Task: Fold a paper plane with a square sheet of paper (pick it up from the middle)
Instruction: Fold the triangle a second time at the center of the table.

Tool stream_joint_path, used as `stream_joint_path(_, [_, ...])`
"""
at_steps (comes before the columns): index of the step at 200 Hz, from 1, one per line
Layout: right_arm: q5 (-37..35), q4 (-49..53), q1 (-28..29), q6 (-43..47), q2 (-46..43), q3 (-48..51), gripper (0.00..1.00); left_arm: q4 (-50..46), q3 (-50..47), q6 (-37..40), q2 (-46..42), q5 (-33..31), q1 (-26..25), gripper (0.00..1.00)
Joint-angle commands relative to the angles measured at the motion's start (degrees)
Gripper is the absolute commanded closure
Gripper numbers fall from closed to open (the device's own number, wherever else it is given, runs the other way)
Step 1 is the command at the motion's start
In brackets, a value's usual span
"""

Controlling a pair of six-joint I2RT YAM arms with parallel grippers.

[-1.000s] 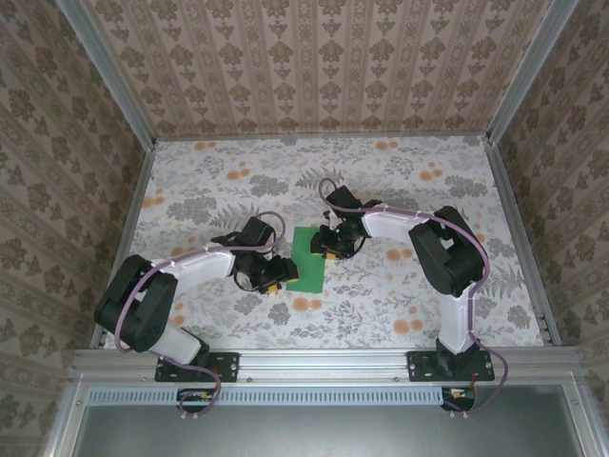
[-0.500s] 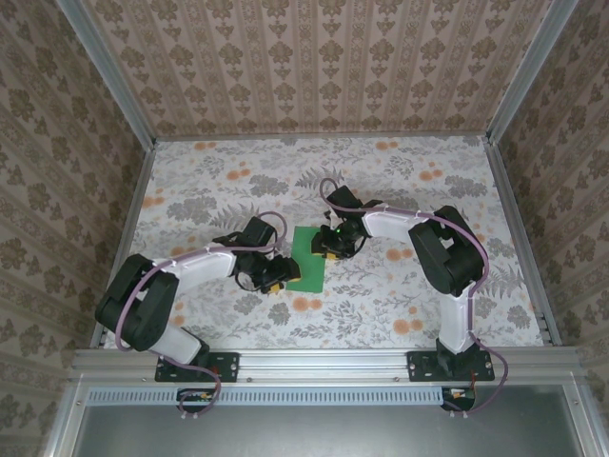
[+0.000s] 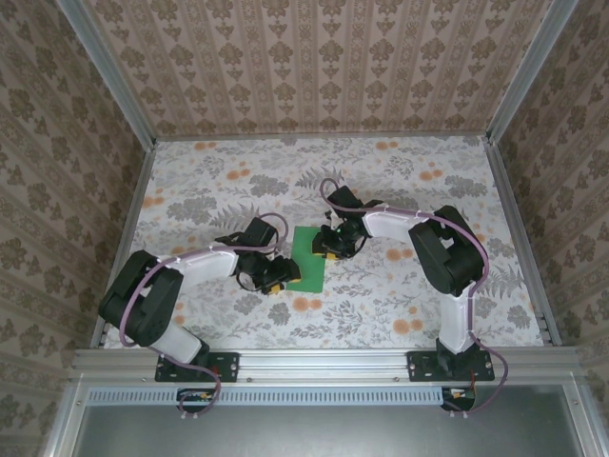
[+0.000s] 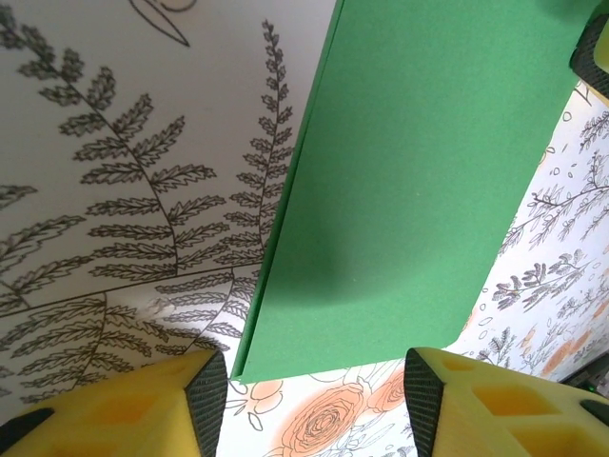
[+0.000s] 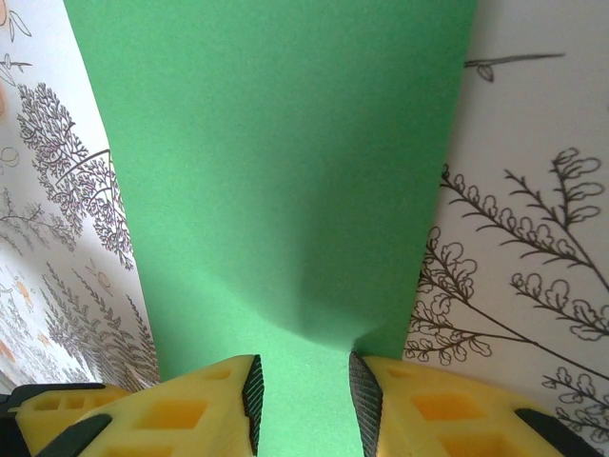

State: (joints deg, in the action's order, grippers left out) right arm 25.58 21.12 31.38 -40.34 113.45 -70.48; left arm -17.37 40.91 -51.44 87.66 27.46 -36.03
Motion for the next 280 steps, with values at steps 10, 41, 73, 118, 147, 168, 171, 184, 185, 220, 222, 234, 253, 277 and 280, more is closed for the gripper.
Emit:
stream_joint_path(10, [-2.79,2.51,-0.26,-0.09,3.51,1.92,0.64,0.92,0.91,-0.10,0.87,1.75,-1.06,0.49])
stream_joint_path(41, [-3.35,3.03,-0.37,-0.14,3.86,2.02,0.65,0.82,0.92,0.16,0.41,1.67,-1.06,0.49])
stream_joint_path(73, [-3.44,3.05,-0.38,-0.27,4.21,2.07,0.65,1.47,0.84,0.18,0.14,2.08,-1.01,0.49])
stream_joint_path(118, [-3.26,3.01,-0.35,-0.20,4.27,2.01,0.66,3.28,0.96,1.48,-0.38,2.23,-0.92,0.49])
stream_joint_path(147, [-3.17,3.04,-0.35,0.00,4.41,2.18,0.65,7.03,1.06,3.63,-0.13,2.50,0.12,0.48])
stream_joint_path(168, [-2.74,2.69,-0.35,0.09,4.41,2.27,0.66,11.40,0.60,5.67,0.54,4.21,1.67,0.47])
stream_joint_path(171, [-2.73,2.76,-0.35,0.08,4.45,2.32,0.66,12.04,0.50,5.74,0.64,4.54,1.96,0.47])
stream_joint_path(184, [-2.28,2.37,-0.35,0.26,4.28,2.41,0.65,14.85,0.18,6.41,0.88,6.32,2.70,0.46])
stream_joint_path(185, [-2.24,2.31,-0.35,0.26,4.30,2.38,0.66,14.97,0.16,6.47,0.91,6.44,2.76,0.46])
stream_joint_path(220, [-0.07,0.95,-0.31,0.76,3.94,2.34,0.65,15.16,0.79,8.62,2.47,7.42,3.25,0.45])
stream_joint_path(222, [0.07,0.83,-0.34,0.78,3.90,2.36,0.65,15.03,0.83,8.81,2.57,7.43,3.25,0.45])
stream_joint_path(234, [0.97,0.37,-0.44,0.84,3.60,2.10,0.66,14.50,0.68,9.54,2.96,7.40,3.25,0.45])
stream_joint_path(253, [1.58,0.40,-0.44,1.20,2.86,1.37,0.66,14.29,-0.06,9.69,3.29,7.81,3.17,0.46])
stream_joint_path(277, [2.50,-0.35,-0.44,2.16,0.66,0.87,0.66,14.10,-1.57,8.50,2.47,7.73,3.16,0.50])
stream_joint_path(280, [2.66,-0.50,-0.44,2.33,0.37,0.80,0.66,13.99,-1.74,8.34,2.42,7.58,3.16,0.50])
